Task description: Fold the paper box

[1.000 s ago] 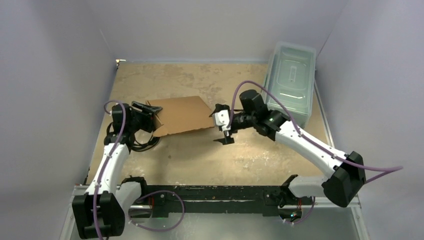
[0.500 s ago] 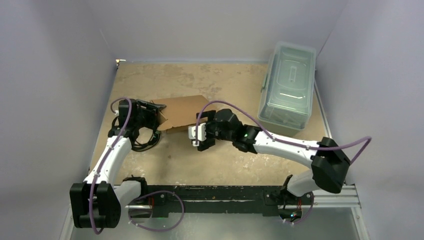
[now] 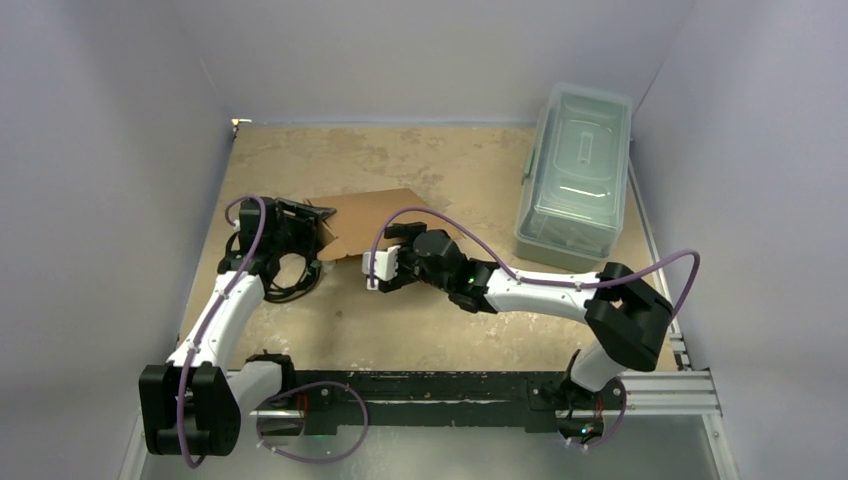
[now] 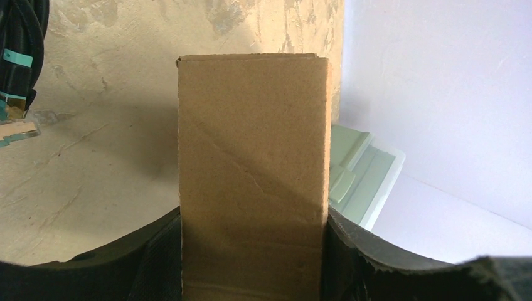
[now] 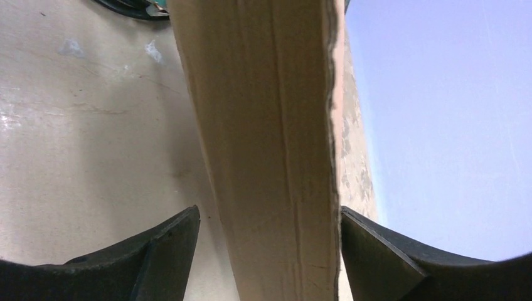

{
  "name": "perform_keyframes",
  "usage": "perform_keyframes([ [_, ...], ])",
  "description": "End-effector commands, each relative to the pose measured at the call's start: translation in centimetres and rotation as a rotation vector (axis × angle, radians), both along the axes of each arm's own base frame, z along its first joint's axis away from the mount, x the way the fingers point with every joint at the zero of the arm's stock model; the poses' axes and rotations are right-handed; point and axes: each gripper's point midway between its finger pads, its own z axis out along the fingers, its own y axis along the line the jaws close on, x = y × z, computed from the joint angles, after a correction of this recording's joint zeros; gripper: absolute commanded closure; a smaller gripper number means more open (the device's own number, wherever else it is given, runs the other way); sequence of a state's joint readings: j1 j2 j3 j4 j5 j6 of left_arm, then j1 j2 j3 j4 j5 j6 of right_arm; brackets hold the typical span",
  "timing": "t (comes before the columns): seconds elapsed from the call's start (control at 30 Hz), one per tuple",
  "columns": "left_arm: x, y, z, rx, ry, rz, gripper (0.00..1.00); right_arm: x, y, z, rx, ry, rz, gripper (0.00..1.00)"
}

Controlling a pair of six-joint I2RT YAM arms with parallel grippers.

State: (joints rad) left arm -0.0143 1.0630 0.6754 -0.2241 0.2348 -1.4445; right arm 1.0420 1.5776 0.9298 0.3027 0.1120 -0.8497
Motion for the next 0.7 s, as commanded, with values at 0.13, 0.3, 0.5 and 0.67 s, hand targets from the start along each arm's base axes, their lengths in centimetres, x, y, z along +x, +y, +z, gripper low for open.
perform_keyframes([
  [0.13, 0.6, -1.1, 3.4, -0.112, -0.081, -0.005, 0.61, 0.0, 1.1, 1.9, 0.104, -0.019, -0.016, 0.30],
  [0.3, 0.6, -1.3, 3.8, -0.120, -0.092, -0.016, 0.47, -0.6, 1.4, 2.4, 0.138, 0.020, 0.003, 0.35],
  [0.5, 0.5, -1.5, 4.4, -0.124, -0.110, -0.024, 0.31, -0.8, 1.4, 2.7, 0.154, 0.049, 0.008, 0.39],
  [0.67, 0.3, -0.8, 4.9, -0.075, -0.121, -0.006, 0.16, -0.2, 0.8, 3.6, 0.199, 0.101, -0.008, 0.42],
])
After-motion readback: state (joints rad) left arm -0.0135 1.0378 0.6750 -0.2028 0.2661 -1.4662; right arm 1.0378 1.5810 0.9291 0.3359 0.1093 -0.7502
